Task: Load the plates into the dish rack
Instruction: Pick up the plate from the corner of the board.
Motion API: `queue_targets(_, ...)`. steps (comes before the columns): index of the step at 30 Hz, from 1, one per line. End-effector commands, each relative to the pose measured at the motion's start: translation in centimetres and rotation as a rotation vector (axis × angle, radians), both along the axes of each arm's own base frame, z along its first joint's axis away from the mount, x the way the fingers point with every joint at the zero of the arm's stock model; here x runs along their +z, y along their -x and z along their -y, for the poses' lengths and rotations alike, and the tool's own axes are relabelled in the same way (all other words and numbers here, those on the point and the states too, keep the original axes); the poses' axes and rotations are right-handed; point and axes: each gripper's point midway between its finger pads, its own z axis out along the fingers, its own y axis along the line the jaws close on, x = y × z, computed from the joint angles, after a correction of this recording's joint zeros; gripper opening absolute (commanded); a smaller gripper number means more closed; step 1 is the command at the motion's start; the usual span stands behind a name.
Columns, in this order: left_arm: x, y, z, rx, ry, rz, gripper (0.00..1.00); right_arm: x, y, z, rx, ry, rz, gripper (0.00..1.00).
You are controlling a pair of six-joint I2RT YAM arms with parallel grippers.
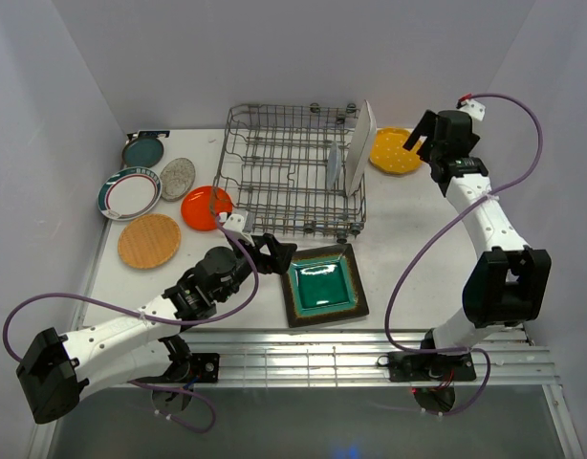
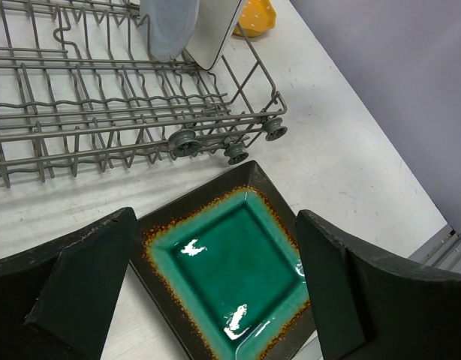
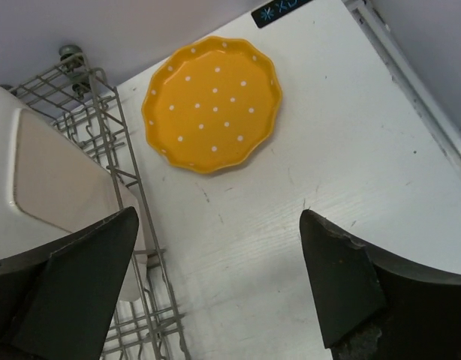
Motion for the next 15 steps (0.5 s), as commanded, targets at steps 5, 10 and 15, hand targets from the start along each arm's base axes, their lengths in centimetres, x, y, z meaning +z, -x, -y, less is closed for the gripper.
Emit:
queue_targets(5,2.1,-0.2,-0.1,0.007,0.037,0.032,0.98,-2.3,-1.8,-0.3,0.024,-0.08,0.01,0.9)
queue_targets(10,2.5,-0.1,-0.1,0.002,0.043,0.038,0.98,-4.7,-3.0,-0.3,0.021,-0.104,-0.025,0.9)
queue_targets(15,2.2,-0.2,-0.3,0.013,0.037,0.034,0.98,-7.0,-4.5,-0.5,0.019,-0.133,-0.067,0.95)
